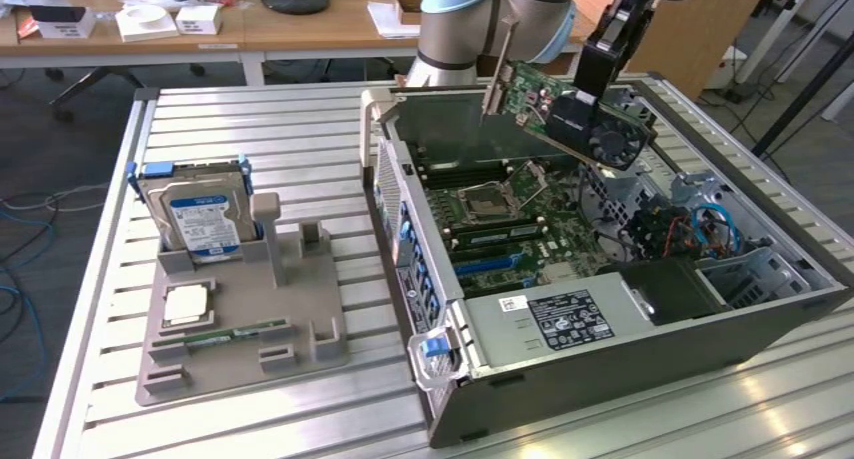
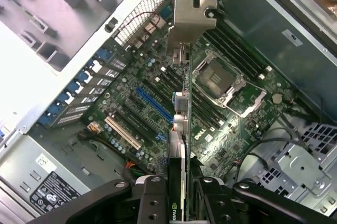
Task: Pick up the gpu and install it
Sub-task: 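Insert the gpu into the slot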
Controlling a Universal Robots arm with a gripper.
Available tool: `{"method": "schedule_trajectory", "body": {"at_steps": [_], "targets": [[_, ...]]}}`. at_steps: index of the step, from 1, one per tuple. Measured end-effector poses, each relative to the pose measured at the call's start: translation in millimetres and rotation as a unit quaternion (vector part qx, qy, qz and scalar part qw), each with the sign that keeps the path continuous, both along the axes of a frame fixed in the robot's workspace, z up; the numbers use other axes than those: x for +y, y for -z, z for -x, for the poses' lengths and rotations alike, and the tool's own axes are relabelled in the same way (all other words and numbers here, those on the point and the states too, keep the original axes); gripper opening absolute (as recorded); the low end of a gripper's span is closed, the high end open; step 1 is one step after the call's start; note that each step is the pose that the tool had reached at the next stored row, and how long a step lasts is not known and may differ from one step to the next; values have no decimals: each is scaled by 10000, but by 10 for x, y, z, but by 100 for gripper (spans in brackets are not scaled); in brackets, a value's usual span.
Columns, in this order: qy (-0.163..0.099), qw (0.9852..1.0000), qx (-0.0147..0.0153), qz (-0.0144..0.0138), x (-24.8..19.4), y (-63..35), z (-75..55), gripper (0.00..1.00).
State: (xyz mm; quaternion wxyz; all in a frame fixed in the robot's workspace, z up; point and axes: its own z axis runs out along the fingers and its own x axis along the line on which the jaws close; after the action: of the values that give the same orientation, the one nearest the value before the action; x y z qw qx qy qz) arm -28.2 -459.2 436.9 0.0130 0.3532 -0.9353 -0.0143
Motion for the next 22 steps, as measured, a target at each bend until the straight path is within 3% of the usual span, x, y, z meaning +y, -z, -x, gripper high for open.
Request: {"method": "schedule_trajectory", "body": {"at_steps": [6, 11, 17, 22], "targets": [[-445, 9990, 0, 0, 0, 9, 0, 26], [-846, 9964, 0, 0, 0, 17, 0, 26], [-1311, 9914, 0, 0, 0, 25, 0, 26], [-1679, 9858, 0, 0, 0, 33, 0, 26]]}}
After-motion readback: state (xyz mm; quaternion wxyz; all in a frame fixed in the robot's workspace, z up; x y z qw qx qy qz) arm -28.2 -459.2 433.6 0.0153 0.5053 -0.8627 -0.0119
